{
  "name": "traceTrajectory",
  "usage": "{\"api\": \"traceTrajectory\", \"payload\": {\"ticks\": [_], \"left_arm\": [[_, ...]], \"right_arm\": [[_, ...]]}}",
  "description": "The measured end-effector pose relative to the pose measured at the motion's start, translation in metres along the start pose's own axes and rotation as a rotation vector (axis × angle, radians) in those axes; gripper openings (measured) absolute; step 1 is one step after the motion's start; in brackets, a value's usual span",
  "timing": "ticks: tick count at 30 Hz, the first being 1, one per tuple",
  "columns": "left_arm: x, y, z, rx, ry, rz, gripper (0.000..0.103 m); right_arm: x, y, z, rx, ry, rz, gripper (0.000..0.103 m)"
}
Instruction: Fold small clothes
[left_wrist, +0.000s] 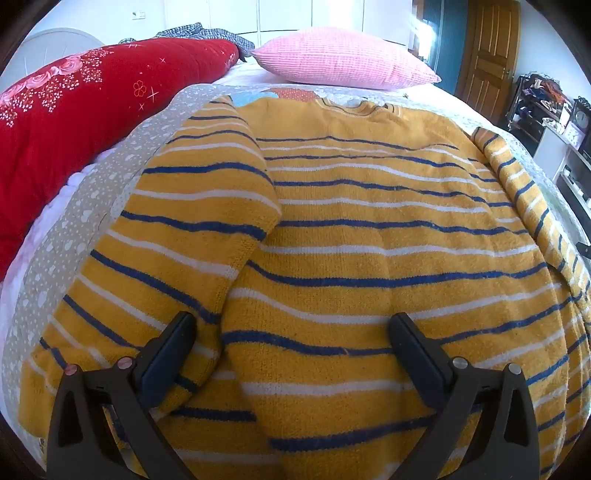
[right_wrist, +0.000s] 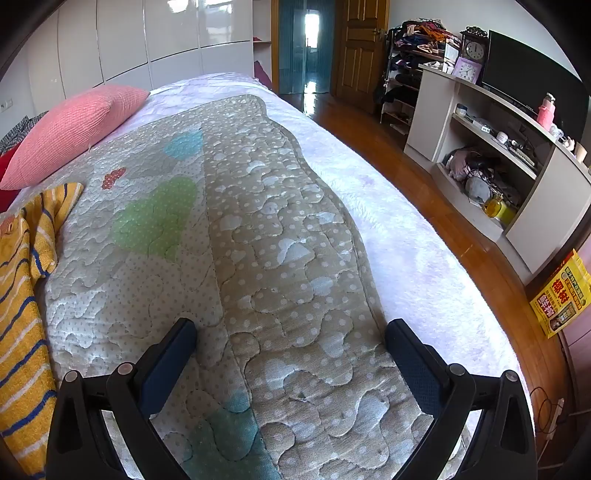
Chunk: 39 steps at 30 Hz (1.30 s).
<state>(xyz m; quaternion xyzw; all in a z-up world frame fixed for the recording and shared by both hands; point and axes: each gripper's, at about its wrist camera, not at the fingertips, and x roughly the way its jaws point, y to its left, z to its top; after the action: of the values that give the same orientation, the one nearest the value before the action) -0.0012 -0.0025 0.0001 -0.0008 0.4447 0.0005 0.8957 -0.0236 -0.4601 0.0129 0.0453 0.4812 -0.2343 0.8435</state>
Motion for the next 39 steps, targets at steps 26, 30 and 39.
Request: {"api": "traceTrajectory", "payload": {"ticks": [26, 30, 39], "left_arm": [[0.0017, -0.0015, 0.003, -0.001, 0.003, -0.004, 0.103], [0.0018, -0.0014, 0.003, -0.001, 0.004, -0.004, 0.103], [0.0035, -0.0017, 0.0037, -0.002, 0.005, -0.005, 0.103]], "right_arm": [[0.0001, 0.0, 0.0001, 0.0, 0.0, 0.0, 0.103], [0.0001, 0.0, 0.0001, 0.0, 0.0, 0.0, 0.103], [-0.0001, 0.0001, 0.0003, 0.0, 0.0, 0.0, 0.103]]}}
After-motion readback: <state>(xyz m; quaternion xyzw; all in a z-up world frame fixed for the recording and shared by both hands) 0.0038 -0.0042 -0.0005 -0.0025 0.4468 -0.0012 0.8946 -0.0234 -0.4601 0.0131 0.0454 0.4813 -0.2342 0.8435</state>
